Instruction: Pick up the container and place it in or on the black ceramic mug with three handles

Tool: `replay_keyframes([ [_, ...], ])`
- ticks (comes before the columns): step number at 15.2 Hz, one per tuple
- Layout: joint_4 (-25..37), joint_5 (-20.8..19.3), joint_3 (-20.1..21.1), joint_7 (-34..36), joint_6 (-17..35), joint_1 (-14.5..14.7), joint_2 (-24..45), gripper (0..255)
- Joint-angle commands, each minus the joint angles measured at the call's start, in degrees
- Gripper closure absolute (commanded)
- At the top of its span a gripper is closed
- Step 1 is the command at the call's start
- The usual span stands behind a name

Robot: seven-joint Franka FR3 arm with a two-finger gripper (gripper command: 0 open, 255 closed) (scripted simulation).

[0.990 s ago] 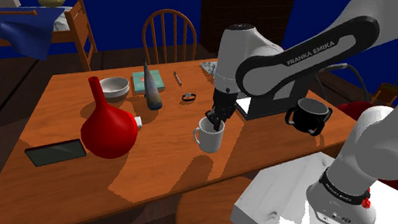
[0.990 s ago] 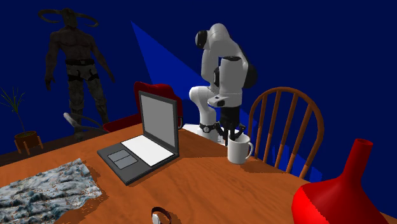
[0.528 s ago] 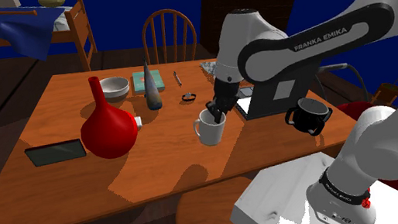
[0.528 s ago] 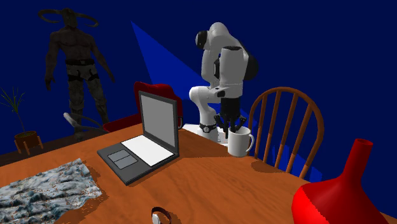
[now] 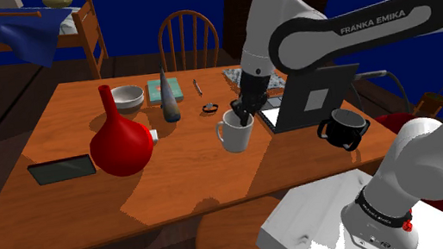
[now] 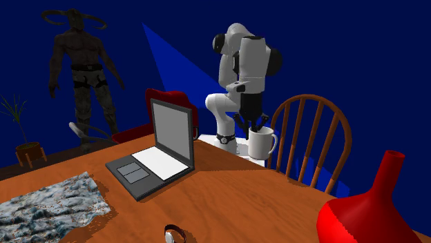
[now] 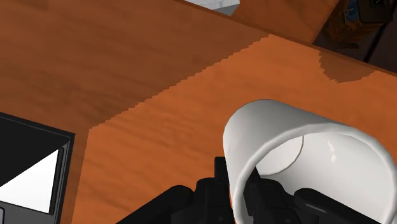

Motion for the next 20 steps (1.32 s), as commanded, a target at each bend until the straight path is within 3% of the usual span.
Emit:
replay_keyframes([
  [1,1.34,-0.09,-0.18,-0.04,-1.59,-0.07,-0.23,255],
  [14,9.64,-0.51,-0.98,0.11,-11.26,-0.30,-1.62,255],
  [20,2.14,-1.42,-6.93,-7.02,-14.06,-1.81,-11.43,255],
])
